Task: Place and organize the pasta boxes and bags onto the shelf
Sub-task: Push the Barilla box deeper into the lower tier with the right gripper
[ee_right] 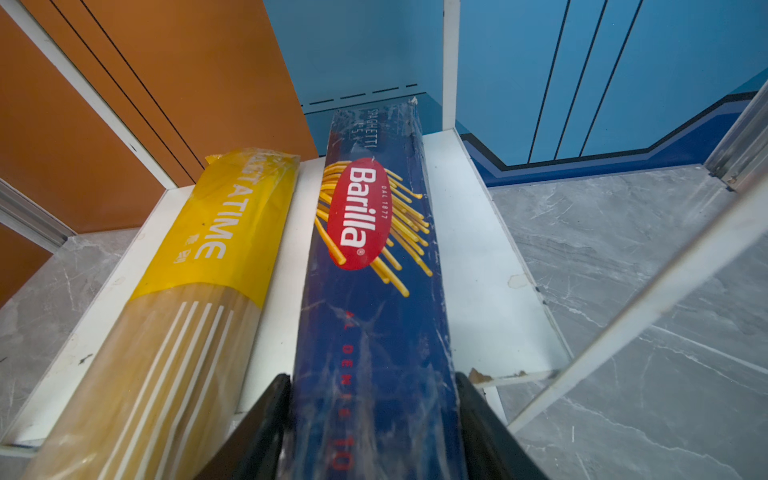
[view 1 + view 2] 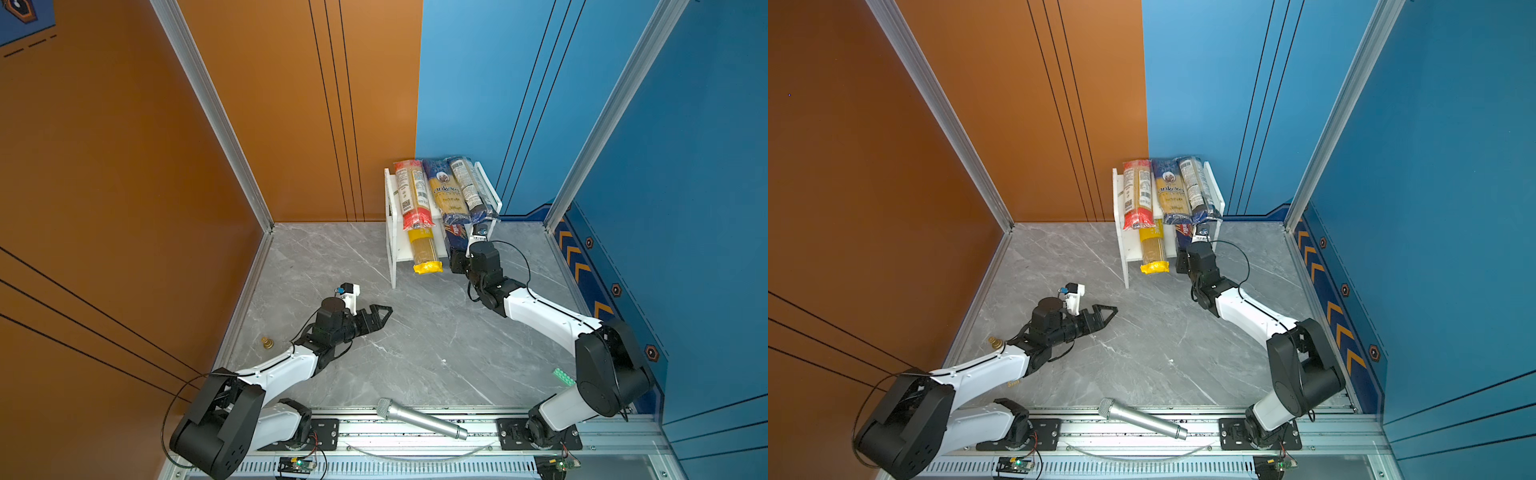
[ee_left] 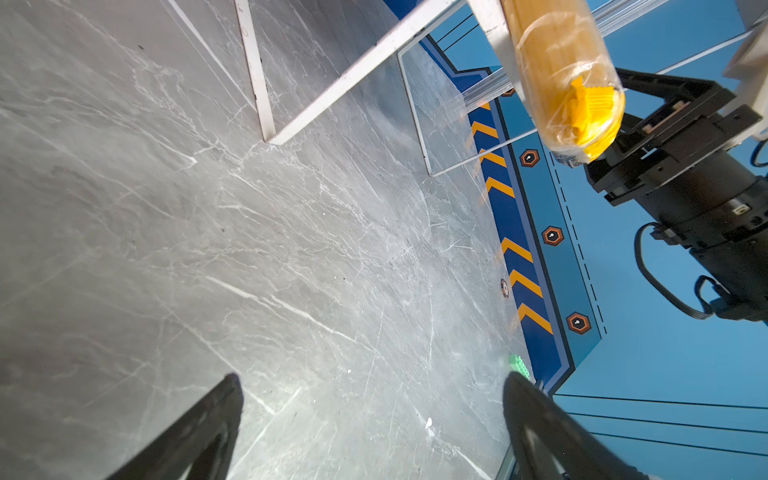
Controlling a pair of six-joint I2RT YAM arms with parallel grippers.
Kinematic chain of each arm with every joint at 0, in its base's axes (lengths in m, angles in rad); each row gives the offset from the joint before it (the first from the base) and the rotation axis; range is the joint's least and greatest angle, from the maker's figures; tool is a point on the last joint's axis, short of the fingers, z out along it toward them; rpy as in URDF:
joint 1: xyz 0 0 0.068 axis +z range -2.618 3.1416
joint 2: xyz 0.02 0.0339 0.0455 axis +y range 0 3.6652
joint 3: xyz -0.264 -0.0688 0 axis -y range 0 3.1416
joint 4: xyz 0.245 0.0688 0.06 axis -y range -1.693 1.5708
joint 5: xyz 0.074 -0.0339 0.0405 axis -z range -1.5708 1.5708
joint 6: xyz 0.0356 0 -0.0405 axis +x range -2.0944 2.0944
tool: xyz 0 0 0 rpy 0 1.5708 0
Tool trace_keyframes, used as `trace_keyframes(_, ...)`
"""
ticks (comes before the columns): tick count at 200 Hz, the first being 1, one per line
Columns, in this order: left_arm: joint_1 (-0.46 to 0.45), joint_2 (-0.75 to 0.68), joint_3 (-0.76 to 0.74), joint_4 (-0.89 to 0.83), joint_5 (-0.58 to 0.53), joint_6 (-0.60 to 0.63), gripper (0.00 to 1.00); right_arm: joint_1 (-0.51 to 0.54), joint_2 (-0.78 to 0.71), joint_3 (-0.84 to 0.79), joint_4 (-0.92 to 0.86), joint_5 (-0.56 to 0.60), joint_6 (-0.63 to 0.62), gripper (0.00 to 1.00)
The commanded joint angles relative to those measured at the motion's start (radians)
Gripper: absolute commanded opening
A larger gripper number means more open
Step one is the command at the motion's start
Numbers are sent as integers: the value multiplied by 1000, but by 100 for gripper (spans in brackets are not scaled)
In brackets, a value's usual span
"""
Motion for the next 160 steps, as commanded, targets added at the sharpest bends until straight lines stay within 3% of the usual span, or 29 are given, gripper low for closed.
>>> trace_keyframes(1,10,-17,-16,4,16,13,98,-9,-54,-2,-3,23,-31,60)
trace_keyframes(160,2,-30,-16,4,10,3,98,-9,-173,-73,-40,-1,-49,67)
